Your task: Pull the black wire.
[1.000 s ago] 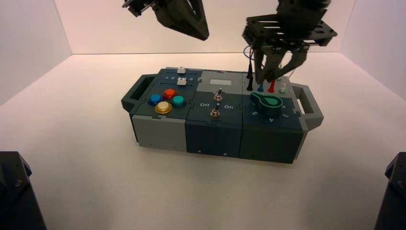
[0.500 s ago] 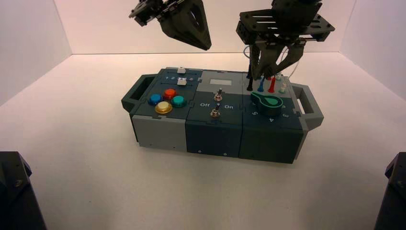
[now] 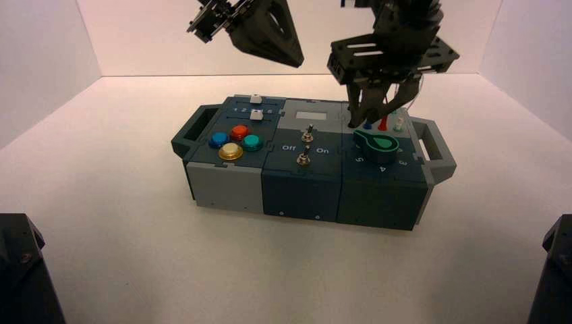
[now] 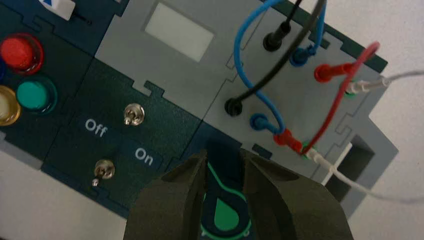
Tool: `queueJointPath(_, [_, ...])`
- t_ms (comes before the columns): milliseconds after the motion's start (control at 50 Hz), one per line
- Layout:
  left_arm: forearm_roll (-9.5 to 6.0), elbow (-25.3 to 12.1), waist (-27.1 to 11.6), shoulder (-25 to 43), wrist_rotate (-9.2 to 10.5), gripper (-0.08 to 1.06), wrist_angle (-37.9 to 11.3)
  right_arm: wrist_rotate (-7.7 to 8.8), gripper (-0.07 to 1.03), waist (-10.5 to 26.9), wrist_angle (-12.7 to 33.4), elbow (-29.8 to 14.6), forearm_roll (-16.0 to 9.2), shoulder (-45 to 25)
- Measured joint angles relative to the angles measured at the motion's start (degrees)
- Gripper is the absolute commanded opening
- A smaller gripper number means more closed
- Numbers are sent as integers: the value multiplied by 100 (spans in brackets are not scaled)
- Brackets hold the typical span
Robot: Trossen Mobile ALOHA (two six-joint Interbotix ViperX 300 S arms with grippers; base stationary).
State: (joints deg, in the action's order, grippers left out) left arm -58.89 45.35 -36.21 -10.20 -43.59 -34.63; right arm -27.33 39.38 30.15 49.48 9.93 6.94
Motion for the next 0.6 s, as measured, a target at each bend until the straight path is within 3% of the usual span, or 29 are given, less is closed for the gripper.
queueJointPath(320, [-9,132,9,-167,0,-3,-114,-9,34,-70,-202,-62,202,-149])
queueJointPath(600, [9,149,501,-132,0,-3,-132,-9,34,-88,-185,-220,369,-202])
